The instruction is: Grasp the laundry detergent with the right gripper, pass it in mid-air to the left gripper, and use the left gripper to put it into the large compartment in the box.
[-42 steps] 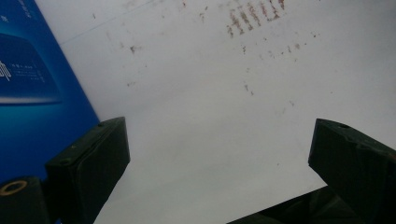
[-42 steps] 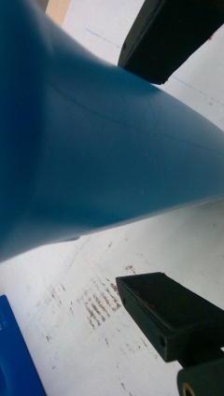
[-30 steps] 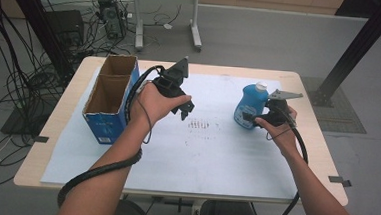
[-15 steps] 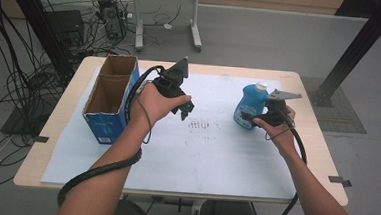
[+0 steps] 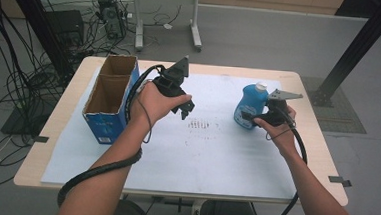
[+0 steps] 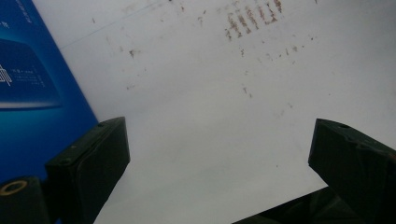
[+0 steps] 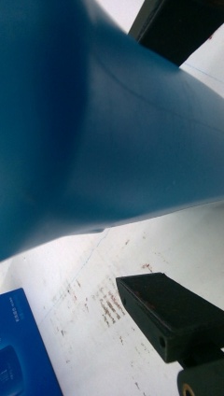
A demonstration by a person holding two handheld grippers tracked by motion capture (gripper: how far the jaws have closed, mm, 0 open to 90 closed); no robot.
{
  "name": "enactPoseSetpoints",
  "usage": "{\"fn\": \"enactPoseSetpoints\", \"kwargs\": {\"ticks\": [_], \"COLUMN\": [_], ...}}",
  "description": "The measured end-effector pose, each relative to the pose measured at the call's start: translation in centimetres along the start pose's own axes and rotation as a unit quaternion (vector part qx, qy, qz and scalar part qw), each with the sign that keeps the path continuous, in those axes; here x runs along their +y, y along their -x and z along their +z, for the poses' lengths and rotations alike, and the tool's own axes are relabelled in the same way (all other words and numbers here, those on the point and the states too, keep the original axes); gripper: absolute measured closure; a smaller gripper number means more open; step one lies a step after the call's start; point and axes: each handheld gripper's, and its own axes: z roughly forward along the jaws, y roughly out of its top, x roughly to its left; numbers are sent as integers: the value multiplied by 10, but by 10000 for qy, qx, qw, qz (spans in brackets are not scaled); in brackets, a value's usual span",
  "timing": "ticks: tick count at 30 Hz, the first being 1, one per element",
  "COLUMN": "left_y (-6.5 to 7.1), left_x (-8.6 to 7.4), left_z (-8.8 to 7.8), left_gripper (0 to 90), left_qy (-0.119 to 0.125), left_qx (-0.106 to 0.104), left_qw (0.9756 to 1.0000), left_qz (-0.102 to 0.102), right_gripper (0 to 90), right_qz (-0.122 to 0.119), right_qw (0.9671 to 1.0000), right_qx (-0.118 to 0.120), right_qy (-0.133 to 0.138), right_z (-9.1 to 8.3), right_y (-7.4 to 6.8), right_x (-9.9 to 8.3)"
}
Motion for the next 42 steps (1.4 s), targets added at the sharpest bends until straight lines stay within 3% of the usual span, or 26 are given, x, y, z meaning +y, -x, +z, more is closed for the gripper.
{"fn": "enactPoseSetpoints", "kwargs": {"ticks": [42], "left_y": [3], "left_x": [1], "left_z": [-4], "left_gripper": [58], "left_qy": [42], "left_qx": [20], "left_qw": [10000], "left_qz": [22], "right_gripper": [22], "right_qz": [-38], "right_qw": [10000], "right_qx": [27], "right_qy": [57], "right_z": [-2], "right_y": [1], "right_x": [1]}}
